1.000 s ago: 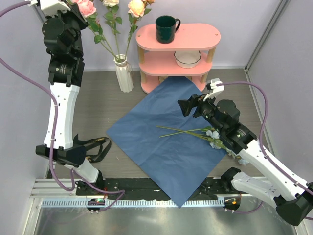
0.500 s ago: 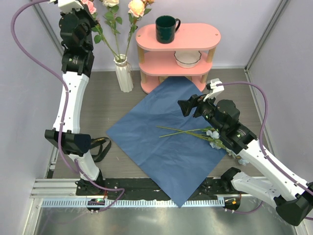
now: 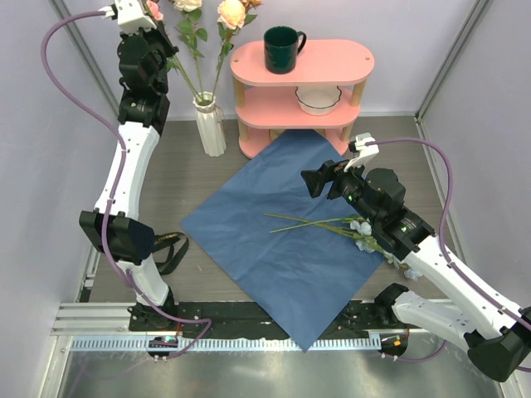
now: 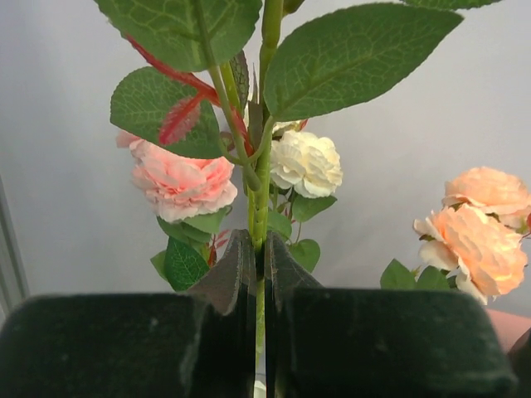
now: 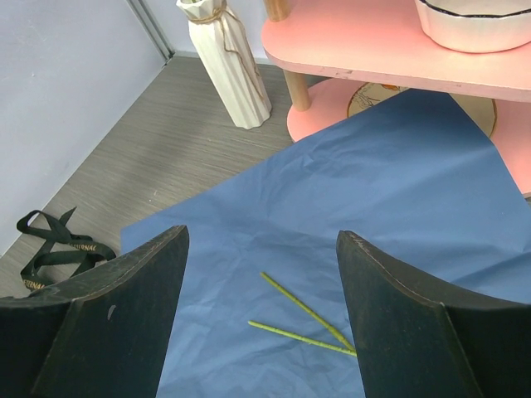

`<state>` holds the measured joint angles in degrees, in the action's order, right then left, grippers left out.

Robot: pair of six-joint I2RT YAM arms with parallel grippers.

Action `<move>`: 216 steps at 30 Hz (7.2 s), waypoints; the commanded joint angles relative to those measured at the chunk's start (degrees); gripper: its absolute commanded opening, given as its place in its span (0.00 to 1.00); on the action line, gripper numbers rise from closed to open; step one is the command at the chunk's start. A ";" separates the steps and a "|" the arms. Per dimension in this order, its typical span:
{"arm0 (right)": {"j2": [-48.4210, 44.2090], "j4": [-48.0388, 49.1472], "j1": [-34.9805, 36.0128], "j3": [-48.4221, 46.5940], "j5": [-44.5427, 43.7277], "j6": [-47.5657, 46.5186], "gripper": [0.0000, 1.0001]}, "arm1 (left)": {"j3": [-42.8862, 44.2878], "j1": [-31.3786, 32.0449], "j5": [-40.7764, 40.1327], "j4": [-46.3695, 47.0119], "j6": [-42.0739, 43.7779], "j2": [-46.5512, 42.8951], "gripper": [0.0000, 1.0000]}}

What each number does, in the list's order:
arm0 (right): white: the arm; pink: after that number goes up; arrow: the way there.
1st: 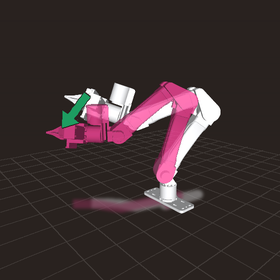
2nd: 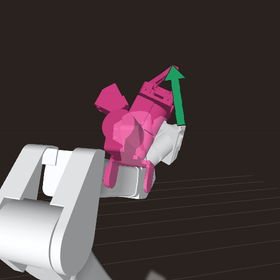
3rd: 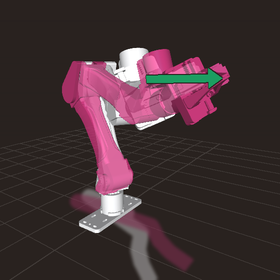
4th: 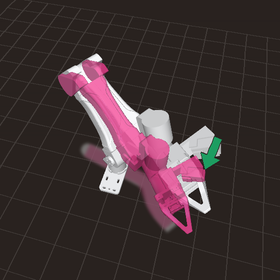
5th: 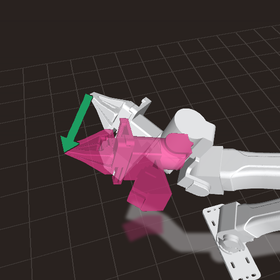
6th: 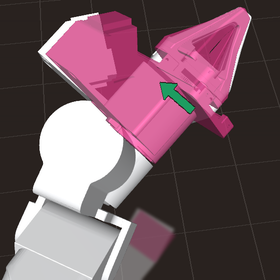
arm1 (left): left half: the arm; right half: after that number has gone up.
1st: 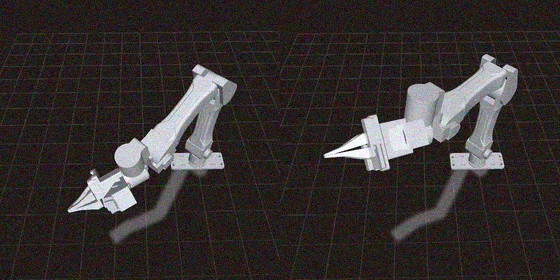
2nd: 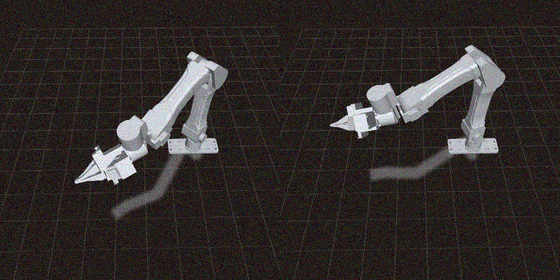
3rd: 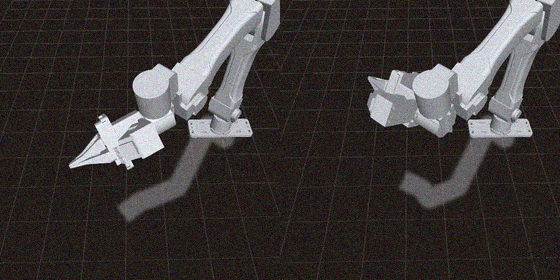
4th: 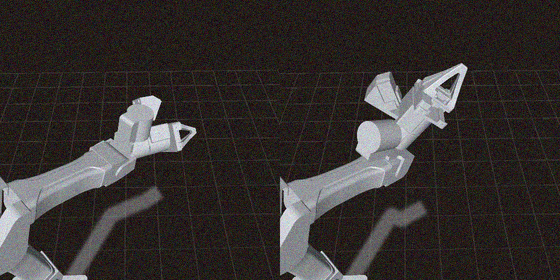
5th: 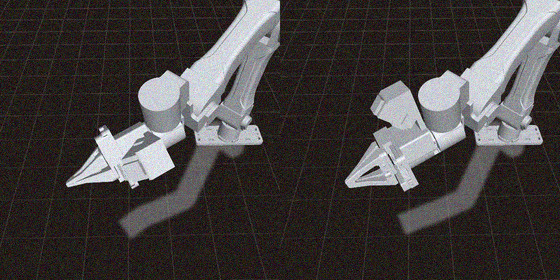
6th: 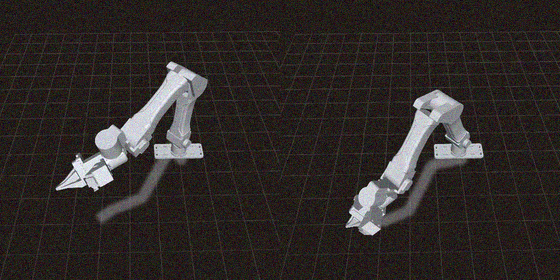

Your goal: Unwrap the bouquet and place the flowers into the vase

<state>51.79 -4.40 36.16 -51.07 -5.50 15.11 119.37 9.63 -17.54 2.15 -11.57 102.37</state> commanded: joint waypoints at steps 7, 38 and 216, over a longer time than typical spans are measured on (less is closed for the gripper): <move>-1.08 1.68 -0.04 0.00 -0.74 0.18 0.78 | -13.02 -0.31 1.01 15.86 -1.87 -2.79 0.00; 1.73 0.72 0.05 1.59 -4.42 9.39 0.77 | -42.72 -0.40 10.33 -3.89 -25.59 -20.79 0.80; 4.28 49.05 -10.33 16.36 44.84 17.84 0.01 | -72.96 8.82 79.86 34.89 -46.59 -34.25 0.82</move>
<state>54.37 34.09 24.32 -29.19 20.36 35.79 49.28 16.25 55.61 6.50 -44.58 74.00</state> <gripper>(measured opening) 0.053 0.768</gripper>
